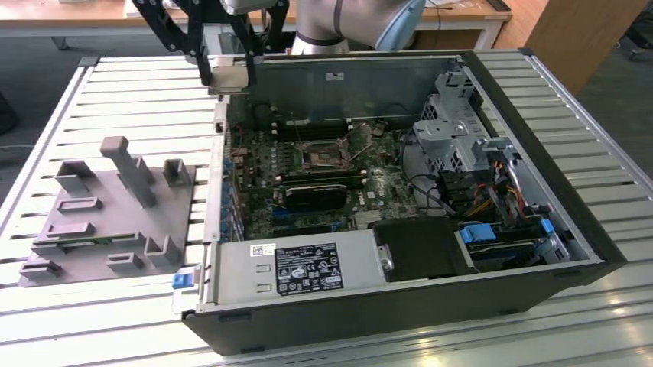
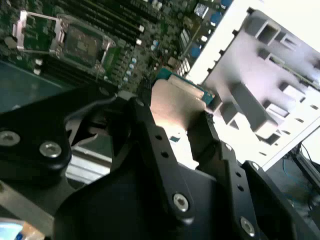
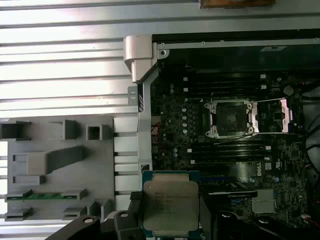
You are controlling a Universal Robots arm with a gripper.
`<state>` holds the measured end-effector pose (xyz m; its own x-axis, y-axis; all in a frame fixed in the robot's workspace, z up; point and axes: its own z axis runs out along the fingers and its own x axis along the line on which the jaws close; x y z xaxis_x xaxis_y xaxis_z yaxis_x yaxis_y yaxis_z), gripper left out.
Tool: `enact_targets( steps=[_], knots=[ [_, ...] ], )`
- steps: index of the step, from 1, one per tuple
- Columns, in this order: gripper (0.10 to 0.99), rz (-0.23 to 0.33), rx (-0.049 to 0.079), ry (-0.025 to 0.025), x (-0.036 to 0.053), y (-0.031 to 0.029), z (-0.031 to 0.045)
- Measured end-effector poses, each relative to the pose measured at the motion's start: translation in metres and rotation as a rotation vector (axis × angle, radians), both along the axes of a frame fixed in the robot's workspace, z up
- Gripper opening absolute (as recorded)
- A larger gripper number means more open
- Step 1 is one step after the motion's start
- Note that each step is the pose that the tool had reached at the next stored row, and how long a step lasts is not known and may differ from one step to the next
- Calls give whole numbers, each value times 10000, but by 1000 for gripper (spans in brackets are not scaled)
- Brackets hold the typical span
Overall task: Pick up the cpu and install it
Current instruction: 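Pick up the cpu and move it towards the insertion slot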
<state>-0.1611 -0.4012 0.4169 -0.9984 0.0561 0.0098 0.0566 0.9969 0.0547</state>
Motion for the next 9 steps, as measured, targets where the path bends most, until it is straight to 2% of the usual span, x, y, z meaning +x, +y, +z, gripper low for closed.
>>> enact_targets(
  steps=[9],
  knots=[
    [537, 1, 0, 0, 14, 40, 0]
  ],
)
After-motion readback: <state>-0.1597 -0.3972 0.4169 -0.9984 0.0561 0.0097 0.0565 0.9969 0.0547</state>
